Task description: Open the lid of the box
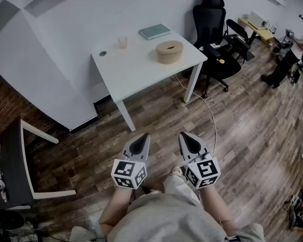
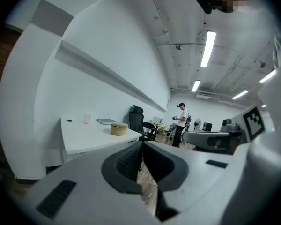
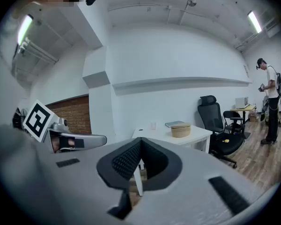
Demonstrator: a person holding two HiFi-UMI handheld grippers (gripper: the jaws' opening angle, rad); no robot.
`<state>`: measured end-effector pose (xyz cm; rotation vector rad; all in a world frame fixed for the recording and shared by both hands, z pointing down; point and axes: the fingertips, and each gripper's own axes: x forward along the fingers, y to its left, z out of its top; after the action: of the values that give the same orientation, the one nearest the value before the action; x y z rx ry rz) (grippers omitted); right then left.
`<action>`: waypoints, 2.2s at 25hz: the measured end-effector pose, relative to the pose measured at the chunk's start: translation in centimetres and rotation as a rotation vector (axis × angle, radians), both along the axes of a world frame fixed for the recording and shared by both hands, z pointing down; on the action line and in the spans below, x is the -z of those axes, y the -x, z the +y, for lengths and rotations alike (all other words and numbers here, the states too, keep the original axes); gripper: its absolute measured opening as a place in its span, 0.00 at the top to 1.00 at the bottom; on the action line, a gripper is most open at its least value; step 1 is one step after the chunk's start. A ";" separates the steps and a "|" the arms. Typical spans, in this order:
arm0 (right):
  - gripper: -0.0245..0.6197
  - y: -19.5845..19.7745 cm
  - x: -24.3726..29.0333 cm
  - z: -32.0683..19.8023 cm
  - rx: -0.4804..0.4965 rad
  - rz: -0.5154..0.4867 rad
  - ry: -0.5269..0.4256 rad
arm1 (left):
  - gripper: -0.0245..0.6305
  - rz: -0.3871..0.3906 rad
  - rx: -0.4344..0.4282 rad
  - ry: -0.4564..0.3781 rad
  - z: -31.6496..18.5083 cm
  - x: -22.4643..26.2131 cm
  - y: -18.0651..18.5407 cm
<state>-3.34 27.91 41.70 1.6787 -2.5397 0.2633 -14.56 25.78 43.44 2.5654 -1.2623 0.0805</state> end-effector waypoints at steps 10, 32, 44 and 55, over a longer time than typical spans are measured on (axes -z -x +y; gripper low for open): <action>0.96 4.5 0.6 5.6 0.005 0.005 -0.008 | 0.95 0.016 0.019 -0.014 4.8 0.6 4.6; 0.96 1.1 0.5 1.8 0.023 -0.005 -0.016 | 0.95 0.030 0.015 -0.016 1.5 0.4 0.9; 0.96 -3.5 1.5 -8.3 0.104 0.033 -0.031 | 0.95 0.027 0.064 -0.032 -8.0 1.4 -4.0; 0.96 -9.4 1.4 -15.2 0.188 0.038 -0.029 | 0.95 0.028 0.122 -0.042 -14.6 1.8 -10.0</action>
<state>6.10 12.69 40.33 1.4263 -2.6612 0.1797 -4.52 11.14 41.65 2.5084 -1.4205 -0.0071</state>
